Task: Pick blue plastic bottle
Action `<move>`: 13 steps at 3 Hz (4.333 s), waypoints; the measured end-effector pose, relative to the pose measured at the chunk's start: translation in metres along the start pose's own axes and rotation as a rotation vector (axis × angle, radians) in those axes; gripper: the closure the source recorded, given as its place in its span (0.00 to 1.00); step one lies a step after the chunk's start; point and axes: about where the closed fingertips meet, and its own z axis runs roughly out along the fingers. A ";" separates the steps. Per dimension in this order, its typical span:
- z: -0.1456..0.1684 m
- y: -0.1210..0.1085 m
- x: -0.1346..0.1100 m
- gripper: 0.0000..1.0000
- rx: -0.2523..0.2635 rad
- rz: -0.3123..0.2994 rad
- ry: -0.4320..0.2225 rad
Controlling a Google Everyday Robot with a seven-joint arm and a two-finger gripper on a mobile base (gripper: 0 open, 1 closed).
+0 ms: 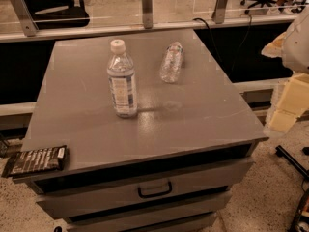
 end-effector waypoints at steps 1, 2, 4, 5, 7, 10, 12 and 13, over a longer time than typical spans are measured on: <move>0.000 0.000 0.000 0.00 0.000 0.000 0.000; -0.001 -0.007 -0.020 0.00 -0.001 -0.036 -0.081; 0.001 -0.032 -0.139 0.00 0.016 -0.193 -0.480; 0.008 -0.030 -0.199 0.00 -0.021 -0.248 -0.648; 0.028 -0.016 -0.273 0.00 -0.120 -0.302 -0.830; 0.088 -0.019 -0.295 0.16 -0.266 -0.228 -0.797; 0.099 -0.015 -0.295 0.64 -0.321 -0.209 -0.818; 0.084 -0.023 -0.288 0.87 -0.314 -0.198 -0.833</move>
Offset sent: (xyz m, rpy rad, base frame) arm 0.0299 0.0476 0.0179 0.1889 -0.0517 0.1601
